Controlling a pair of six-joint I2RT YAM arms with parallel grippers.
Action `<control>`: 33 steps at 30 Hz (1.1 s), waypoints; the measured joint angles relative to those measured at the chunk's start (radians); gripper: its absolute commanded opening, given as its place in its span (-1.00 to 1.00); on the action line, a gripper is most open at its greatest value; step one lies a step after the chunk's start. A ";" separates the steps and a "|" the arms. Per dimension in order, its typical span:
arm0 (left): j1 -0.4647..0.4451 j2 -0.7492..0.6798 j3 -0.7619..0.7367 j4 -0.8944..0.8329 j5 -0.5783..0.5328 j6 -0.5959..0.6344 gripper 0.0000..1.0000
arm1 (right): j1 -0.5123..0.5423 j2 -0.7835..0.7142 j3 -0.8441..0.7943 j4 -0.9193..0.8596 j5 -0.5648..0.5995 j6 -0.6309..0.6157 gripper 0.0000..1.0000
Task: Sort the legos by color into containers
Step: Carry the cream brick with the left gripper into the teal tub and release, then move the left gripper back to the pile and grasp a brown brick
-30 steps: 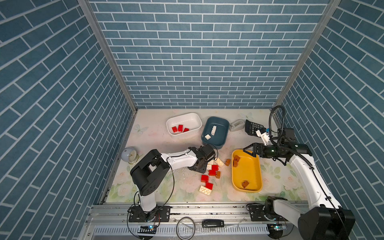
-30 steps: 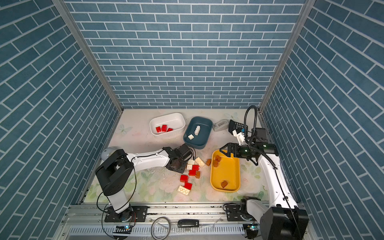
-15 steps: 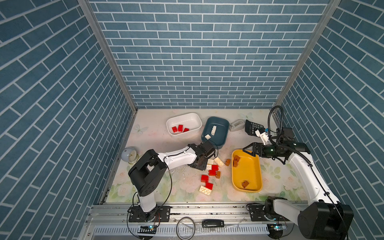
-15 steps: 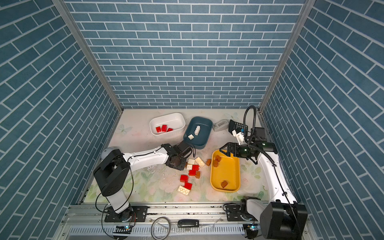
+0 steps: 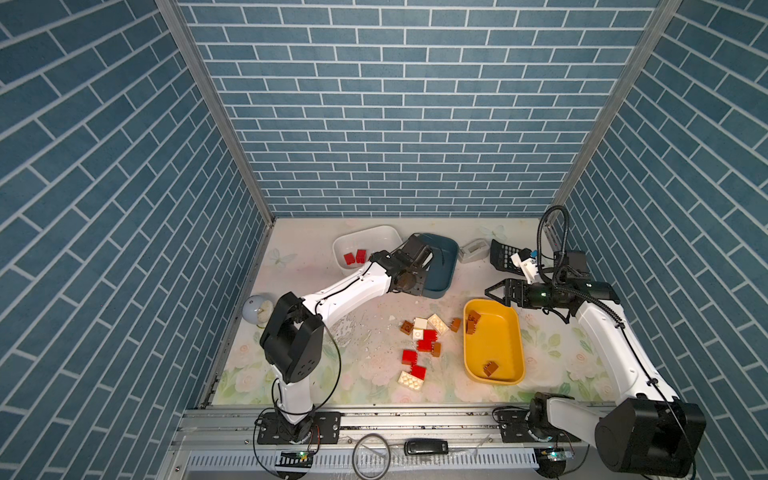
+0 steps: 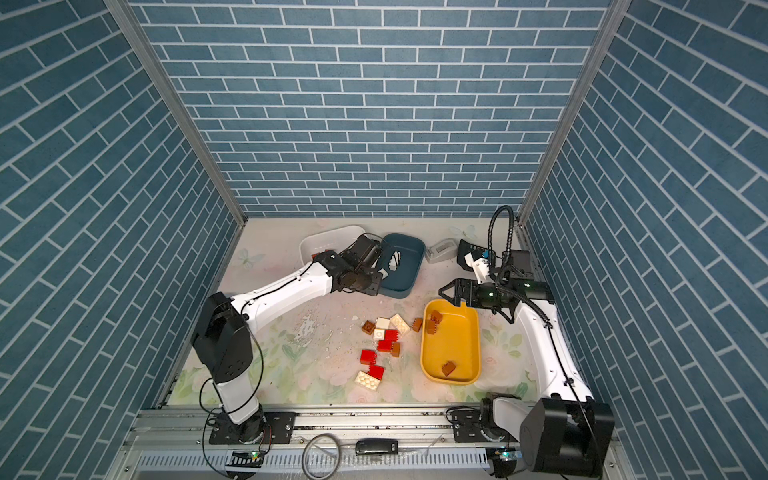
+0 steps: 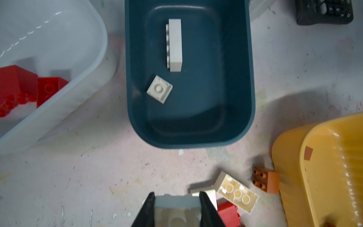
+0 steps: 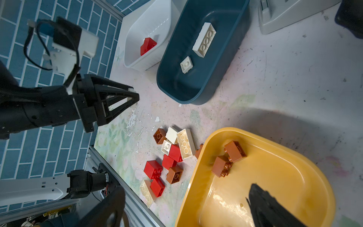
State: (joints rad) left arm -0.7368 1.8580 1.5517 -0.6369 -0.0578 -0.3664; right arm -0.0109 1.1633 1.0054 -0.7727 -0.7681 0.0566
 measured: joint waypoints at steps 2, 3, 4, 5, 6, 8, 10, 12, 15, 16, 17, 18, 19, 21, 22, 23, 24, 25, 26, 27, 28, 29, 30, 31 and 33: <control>0.017 0.052 0.029 0.045 0.011 0.017 -0.37 | 0.000 0.001 0.000 0.005 -0.002 0.004 0.96; 0.023 0.074 0.043 0.059 0.016 0.023 -0.37 | 0.000 0.002 0.000 0.007 -0.002 0.007 0.96; 0.030 0.102 0.060 0.078 0.020 0.031 -0.37 | 0.000 0.003 0.001 0.007 -0.003 0.008 0.96; 0.035 0.124 0.074 0.096 0.023 0.037 -0.37 | 0.000 0.004 0.003 0.007 -0.003 0.010 0.95; 0.038 0.145 0.087 0.111 0.026 0.043 -0.37 | 0.000 0.006 0.006 0.006 -0.003 0.010 0.96; 0.044 0.191 0.121 0.144 0.029 0.053 -0.37 | 0.000 0.008 0.016 0.007 -0.003 0.010 0.96; 0.047 0.227 0.148 0.175 0.027 0.061 -0.37 | 0.000 0.008 0.023 0.008 -0.003 0.011 0.96; 0.047 0.263 0.180 0.199 0.018 0.066 -0.37 | 0.000 0.011 0.028 0.007 -0.003 0.011 0.96; 0.049 0.318 0.248 0.222 -0.014 0.077 -0.36 | 0.000 0.013 0.030 0.006 -0.003 0.011 0.96; 0.050 0.335 0.269 0.229 -0.026 0.082 -0.34 | 0.000 0.013 0.030 0.005 -0.003 0.011 0.96; 0.051 0.350 0.288 0.234 -0.039 0.087 -0.32 | 0.000 0.014 0.030 0.004 -0.003 0.011 0.96; 0.053 0.361 0.302 0.237 -0.051 0.090 -0.29 | 0.000 0.015 0.030 0.003 -0.003 0.011 0.96; 0.056 0.373 0.317 0.239 -0.065 0.093 -0.29 | 0.000 0.016 0.030 0.002 -0.002 0.011 0.96; 0.061 0.387 0.334 0.241 -0.087 0.098 -0.23 | 0.000 0.016 0.030 0.001 -0.002 0.011 0.96; 0.064 0.393 0.340 0.242 -0.097 0.100 -0.14 | 0.000 0.017 0.030 0.000 -0.002 0.010 0.95; 0.069 0.396 0.343 0.242 -0.101 0.104 -0.05 | 0.000 0.017 0.030 0.000 -0.002 0.011 0.96; 0.072 0.400 0.346 0.241 -0.103 0.105 0.05 | 0.000 0.017 0.030 -0.001 -0.002 0.011 0.96; 0.077 0.401 0.348 0.241 -0.103 0.112 0.18 | 0.000 0.017 0.030 -0.001 -0.002 0.010 0.96; 0.080 0.401 0.348 0.242 -0.101 0.116 0.27 | 0.000 0.018 0.030 -0.001 -0.002 0.011 0.96; 0.083 0.401 0.348 0.242 -0.098 0.116 0.31 | 0.000 0.018 0.030 -0.001 -0.002 0.010 0.96; 0.085 0.401 0.348 0.243 -0.096 0.117 0.32 | 0.000 0.019 0.030 -0.001 -0.003 0.010 0.96; 0.087 0.401 0.348 0.243 -0.092 0.117 0.33 | 0.000 0.020 0.030 -0.001 -0.003 0.010 0.96; 0.089 0.401 0.348 0.241 -0.087 0.120 0.34 | 0.000 0.023 0.030 -0.001 -0.003 0.010 0.96; 0.090 0.401 0.348 0.238 -0.082 0.120 0.37 | 0.000 0.024 0.030 -0.001 -0.003 0.011 0.96; 0.089 0.396 0.348 0.225 -0.072 0.119 0.41 | 0.000 0.028 0.030 -0.002 -0.003 0.010 0.96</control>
State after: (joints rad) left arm -0.6476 2.2539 1.8996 -0.4122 -0.1303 -0.2470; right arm -0.0109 1.1912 1.0355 -0.7742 -0.7708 0.0669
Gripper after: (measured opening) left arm 0.687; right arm 0.979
